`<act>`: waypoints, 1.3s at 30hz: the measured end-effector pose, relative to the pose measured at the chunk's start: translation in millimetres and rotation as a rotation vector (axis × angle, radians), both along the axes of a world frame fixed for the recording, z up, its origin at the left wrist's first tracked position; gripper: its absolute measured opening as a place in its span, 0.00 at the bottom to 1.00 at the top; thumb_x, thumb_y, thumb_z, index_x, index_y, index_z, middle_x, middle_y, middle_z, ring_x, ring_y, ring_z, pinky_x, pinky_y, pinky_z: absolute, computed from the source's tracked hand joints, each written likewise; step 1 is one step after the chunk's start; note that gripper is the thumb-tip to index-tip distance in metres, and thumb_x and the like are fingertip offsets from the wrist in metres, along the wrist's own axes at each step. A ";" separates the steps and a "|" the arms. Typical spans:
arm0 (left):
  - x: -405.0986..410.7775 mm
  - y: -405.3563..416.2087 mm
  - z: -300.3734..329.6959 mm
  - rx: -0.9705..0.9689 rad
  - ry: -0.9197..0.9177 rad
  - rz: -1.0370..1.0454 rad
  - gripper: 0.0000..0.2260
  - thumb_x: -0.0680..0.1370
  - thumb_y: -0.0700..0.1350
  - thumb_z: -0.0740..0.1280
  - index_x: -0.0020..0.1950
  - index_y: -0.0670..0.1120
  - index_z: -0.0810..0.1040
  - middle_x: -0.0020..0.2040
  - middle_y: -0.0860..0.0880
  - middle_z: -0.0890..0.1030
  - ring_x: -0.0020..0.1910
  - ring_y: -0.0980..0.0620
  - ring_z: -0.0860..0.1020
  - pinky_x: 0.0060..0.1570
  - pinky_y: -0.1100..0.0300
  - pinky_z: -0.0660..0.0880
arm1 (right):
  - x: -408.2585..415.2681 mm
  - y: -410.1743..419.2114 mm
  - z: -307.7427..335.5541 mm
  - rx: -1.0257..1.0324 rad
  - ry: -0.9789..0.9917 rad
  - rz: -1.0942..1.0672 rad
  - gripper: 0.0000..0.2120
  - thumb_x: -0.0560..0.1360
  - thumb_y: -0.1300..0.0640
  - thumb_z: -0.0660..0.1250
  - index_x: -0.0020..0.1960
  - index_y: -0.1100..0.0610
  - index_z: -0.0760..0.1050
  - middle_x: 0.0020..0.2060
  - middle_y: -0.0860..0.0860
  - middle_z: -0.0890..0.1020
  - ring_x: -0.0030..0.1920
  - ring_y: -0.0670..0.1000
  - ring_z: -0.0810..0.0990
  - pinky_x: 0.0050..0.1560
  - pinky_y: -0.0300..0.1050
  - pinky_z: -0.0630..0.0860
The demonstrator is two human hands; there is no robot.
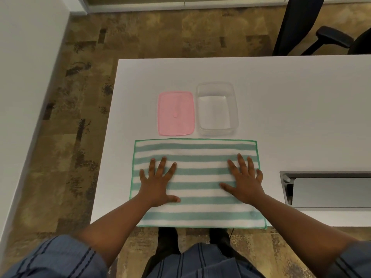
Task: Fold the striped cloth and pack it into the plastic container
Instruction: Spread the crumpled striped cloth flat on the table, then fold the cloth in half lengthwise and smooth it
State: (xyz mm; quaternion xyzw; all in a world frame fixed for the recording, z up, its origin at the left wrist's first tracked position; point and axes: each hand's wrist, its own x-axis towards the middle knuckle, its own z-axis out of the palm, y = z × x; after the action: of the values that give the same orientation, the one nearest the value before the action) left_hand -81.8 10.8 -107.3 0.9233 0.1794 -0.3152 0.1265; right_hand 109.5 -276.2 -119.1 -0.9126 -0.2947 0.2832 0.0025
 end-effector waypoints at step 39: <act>73.4 118.3 -6.0 0.092 -0.232 0.240 0.21 0.72 0.35 0.65 0.64 0.46 0.72 0.55 0.44 0.74 0.51 0.40 0.76 0.45 0.47 0.77 | 125.9 44.9 12.3 0.080 -0.097 -0.259 0.15 0.76 0.63 0.60 0.60 0.55 0.78 0.54 0.58 0.75 0.54 0.62 0.78 0.52 0.54 0.77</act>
State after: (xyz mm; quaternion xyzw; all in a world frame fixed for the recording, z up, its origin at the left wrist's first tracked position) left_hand -8.4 129.1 -113.4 0.9303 0.2867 -0.1807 0.1405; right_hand 235.5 -231.3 -106.8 -0.9548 -0.1852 0.2243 0.0611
